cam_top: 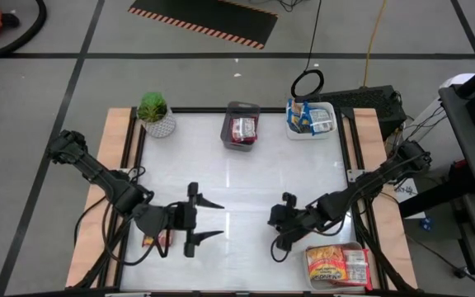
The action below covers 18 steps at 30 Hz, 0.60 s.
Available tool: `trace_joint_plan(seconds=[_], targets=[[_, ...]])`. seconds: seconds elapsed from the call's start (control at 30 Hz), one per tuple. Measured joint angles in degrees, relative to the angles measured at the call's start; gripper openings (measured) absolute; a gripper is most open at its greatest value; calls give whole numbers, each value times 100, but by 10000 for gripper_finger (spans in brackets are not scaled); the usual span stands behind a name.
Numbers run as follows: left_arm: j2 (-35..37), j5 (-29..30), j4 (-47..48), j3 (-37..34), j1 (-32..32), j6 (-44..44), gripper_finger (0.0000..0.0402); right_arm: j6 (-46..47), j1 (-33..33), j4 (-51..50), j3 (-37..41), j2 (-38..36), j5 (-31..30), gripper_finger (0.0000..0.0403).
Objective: Sort Maruchan noodles
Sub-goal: Put the right red noodle pack into the black bin
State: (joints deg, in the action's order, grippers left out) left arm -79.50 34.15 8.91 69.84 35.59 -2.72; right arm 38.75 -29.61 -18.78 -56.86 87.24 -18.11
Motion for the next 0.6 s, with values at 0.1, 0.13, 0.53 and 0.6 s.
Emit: trace_joint_plan(seconds=[0.1, 0.13, 0.53, 0.6], targets=[[0, 4, 2, 0, -4, 0, 296, -396, 2, 225, 2, -68, -416, 1], [0, 4, 2, 0, -2, 0, 296, -474, 15, 309, 1, -93, -544, 1], [0, 2, 42, 0, 0, -77, 296, -1029, -48, 366, 4, -586, -1777, 0], [0, 2, 44, 0, 0, -96, 296, -1155, -52, 382, 4, -717, -1957, 0]])
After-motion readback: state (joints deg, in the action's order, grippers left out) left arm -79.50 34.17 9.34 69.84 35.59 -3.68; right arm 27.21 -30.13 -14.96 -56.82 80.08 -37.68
